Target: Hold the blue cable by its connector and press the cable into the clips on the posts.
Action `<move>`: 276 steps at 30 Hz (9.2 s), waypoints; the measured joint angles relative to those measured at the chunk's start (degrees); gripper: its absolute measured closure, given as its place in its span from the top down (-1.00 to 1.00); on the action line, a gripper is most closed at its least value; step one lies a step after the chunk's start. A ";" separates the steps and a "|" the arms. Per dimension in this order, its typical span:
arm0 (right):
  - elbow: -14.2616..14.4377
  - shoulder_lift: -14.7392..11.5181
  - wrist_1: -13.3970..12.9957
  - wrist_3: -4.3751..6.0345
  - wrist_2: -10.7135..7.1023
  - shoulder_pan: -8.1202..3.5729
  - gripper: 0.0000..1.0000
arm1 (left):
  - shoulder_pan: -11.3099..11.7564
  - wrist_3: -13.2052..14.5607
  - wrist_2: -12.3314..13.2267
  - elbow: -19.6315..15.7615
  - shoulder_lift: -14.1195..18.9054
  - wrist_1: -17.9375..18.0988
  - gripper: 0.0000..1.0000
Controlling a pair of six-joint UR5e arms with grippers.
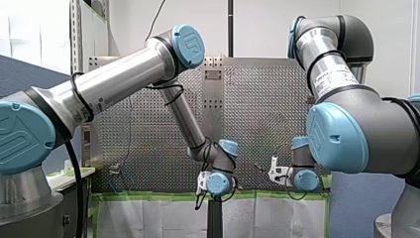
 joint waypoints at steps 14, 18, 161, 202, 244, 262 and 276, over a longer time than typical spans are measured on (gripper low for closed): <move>-1.92 0.03 1.77 -0.14 -2.24 -0.21 -1.00 | -3.34 -2.77 -2.83 6.93 -2.27 -3.04 -1.00; -2.28 0.03 1.98 0.02 -2.39 -0.45 -1.00 | -3.86 -3.31 -3.34 8.84 -4.15 -4.66 -1.00; -17.22 3.56 15.37 4.02 -14.88 -7.47 -1.00 | 0.58 -4.72 0.75 35.27 -14.54 -10.79 -1.00; -17.63 3.65 13.70 5.15 -17.16 -8.49 -1.00 | 5.27 -8.40 5.34 41.93 -20.29 -14.96 -1.00; -23.12 7.38 8.95 11.64 -17.30 -7.61 -1.00 | 6.85 -8.98 3.85 47.42 -20.34 -14.32 -1.00; -24.87 8.37 9.18 11.37 -17.30 -8.47 -1.00 | 5.37 -3.90 5.89 42.81 -17.95 -15.54 1.00; -25.75 8.37 10.09 10.92 -17.30 -8.54 -1.00 | 3.30 -0.42 7.17 36.01 -11.17 -16.56 1.00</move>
